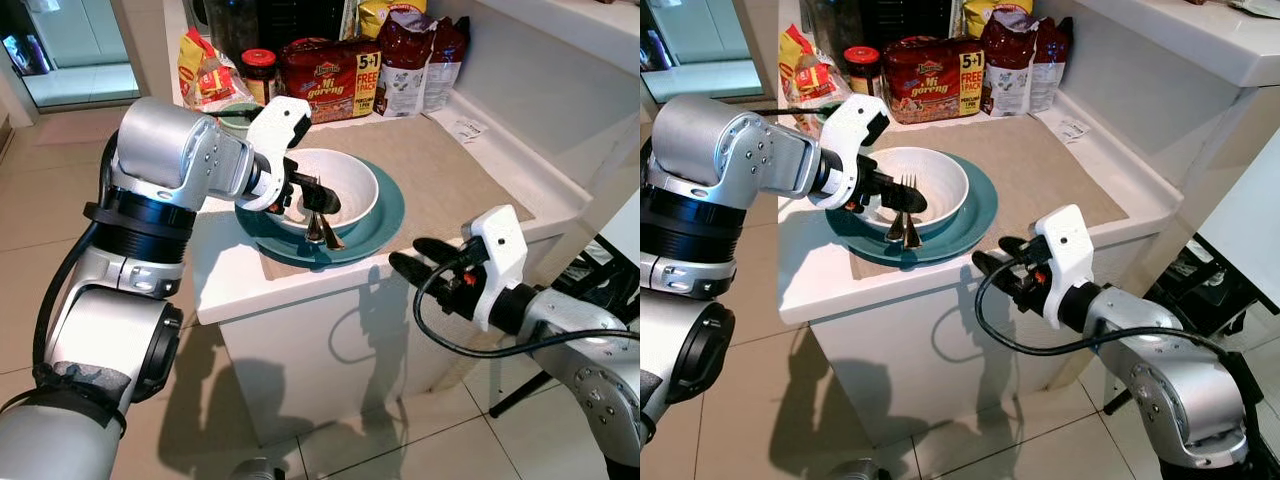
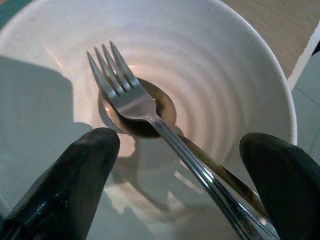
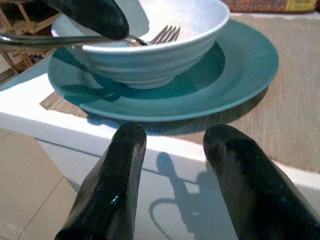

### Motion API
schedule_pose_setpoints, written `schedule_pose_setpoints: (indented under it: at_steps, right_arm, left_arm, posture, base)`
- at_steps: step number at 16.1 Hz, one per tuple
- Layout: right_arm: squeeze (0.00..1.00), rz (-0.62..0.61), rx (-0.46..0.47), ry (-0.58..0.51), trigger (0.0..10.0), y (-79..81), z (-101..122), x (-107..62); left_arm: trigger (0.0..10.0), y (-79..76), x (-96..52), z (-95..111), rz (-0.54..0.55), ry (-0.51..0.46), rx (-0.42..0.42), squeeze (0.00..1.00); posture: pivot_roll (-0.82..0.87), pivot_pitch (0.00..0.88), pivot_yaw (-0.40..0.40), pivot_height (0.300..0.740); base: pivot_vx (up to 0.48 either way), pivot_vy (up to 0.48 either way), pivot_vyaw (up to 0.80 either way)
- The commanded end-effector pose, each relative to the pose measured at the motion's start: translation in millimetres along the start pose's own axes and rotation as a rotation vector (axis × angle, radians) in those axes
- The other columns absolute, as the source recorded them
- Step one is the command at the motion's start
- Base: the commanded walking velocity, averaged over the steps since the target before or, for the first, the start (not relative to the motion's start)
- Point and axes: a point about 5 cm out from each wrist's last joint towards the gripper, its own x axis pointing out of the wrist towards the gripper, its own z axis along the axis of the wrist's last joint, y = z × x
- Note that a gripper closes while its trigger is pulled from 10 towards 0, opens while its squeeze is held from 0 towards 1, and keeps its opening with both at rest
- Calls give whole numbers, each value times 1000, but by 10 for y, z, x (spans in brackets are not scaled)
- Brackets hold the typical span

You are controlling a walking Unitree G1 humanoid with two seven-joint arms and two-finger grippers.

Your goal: Setting the table

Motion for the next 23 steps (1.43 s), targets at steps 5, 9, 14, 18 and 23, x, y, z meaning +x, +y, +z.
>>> schedule_pose_setpoints:
  at_steps: [5,9,14,18,23]
  right_arm:
    - [0,2,6,0,10000,47,12,-12]
    - [0,25,0,6,10000,100,11,-14]
    - [0,21,-7,7,10000,98,20,-23]
    - [0,15,-12,12,10000,88,16,-41]
    - [0,5,-15,16,10000,63,19,-65]
  left_arm:
    - [10000,-2,26,-9,-13,32,-11,0]
    - [9804,29,76,-76,-20,71,-40,0]
    - [0,33,127,-107,-27,87,-37,0]
    - [0,26,143,-123,-34,90,-37,0]
    - [0,11,124,-98,-43,79,-38,0]
  posture:
    - [76,0,3,740]
    - [75,0,13,740]
    - [67,0,23,740]
    - [60,0,24,740]
    - [60,0,26,740]
  base:
    - [0,0,0]
    - [0,0,0]
    - [0,0,0]
    - [0,0,0]
    - [0,0,0]
